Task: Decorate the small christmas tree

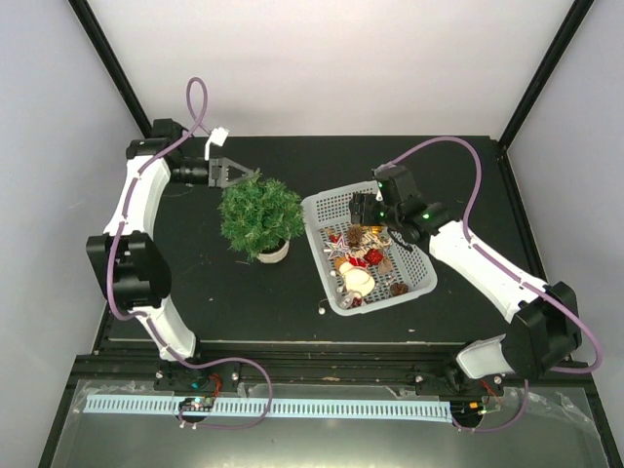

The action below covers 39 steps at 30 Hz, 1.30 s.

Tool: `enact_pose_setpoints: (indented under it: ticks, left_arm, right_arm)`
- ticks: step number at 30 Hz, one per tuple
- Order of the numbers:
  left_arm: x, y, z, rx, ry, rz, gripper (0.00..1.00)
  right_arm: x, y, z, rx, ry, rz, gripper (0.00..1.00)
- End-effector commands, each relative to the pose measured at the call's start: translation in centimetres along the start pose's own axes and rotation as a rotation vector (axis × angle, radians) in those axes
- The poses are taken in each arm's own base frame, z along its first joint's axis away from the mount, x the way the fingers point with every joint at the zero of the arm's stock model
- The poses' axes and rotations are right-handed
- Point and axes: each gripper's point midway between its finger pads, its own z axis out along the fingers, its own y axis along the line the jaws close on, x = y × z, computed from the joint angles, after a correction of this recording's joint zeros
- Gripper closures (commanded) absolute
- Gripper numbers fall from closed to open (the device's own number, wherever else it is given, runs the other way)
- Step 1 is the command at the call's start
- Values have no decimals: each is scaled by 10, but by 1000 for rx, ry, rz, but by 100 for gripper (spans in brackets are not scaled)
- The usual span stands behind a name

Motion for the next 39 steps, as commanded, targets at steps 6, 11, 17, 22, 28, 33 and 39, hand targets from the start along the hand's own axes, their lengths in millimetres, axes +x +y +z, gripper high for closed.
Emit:
enact_pose_setpoints:
  ticks: [6,11,17,22,28,33,39]
  left_arm:
    - [-16,4,12,45,-2,20,98]
    - [-18,10,16,43,7,14,91]
    - [-20,13,19,37,17,21,62]
    - [-22,14,21,34,17,27,56]
    - [-21,16,20,16,26,33,55]
    - [-18,17,18,-14,37,55,53]
    - [-23,18,-11,-86,-37,65,41]
  right_arm:
    - [3,-7,5,42,8,-14,15]
    - [5,-8,7,48,16,-17,15]
    - [4,-8,7,53,13,-21,15]
    - [3,-8,7,56,15,-23,15]
    - [0,-8,6,58,12,-26,15]
    - [1,-8,8,63,21,-23,15]
    - [25,-21,12,106,104,-34,16]
